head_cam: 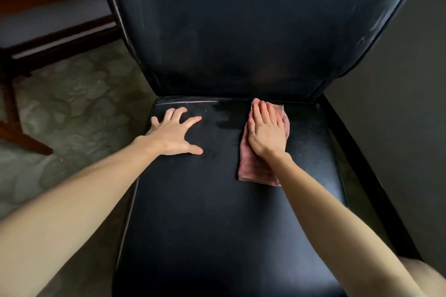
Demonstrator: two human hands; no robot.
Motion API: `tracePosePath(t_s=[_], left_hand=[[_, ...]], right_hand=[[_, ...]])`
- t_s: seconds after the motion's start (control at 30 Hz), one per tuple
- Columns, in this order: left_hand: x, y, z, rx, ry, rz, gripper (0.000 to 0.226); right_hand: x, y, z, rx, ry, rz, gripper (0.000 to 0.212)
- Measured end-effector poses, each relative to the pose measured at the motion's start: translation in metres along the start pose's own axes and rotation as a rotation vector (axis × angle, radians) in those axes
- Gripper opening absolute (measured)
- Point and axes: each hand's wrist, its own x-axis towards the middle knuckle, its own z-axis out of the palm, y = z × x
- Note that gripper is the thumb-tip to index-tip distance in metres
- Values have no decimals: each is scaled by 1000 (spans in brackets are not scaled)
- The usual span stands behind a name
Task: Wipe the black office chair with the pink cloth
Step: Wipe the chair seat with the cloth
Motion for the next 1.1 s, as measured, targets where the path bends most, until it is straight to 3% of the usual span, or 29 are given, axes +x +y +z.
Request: tracePosePath(t_s=[0.13, 0.37, 0.63, 0.9, 1.0, 1.1], left_hand=[[1, -7, 10, -47, 24, -28, 101], [0, -11, 16, -30, 92, -61, 118], [-4, -15, 17, -32, 88, -57, 117], [-2, -19, 13, -41, 49, -58, 113], [-3, -22, 12, -59, 49, -51, 113], [-1, -20, 14, -62, 63, -51, 112]], right_hand=[[8, -25, 2, -6, 6, 27, 57], [24, -97, 15, -3, -92, -297, 54], [18, -38, 6, -22, -62, -120, 54], [34, -111, 14, 55, -133, -430, 53], [34, -77, 9, 55, -82, -410, 51], [33, -41, 6, 3, -56, -268, 51]])
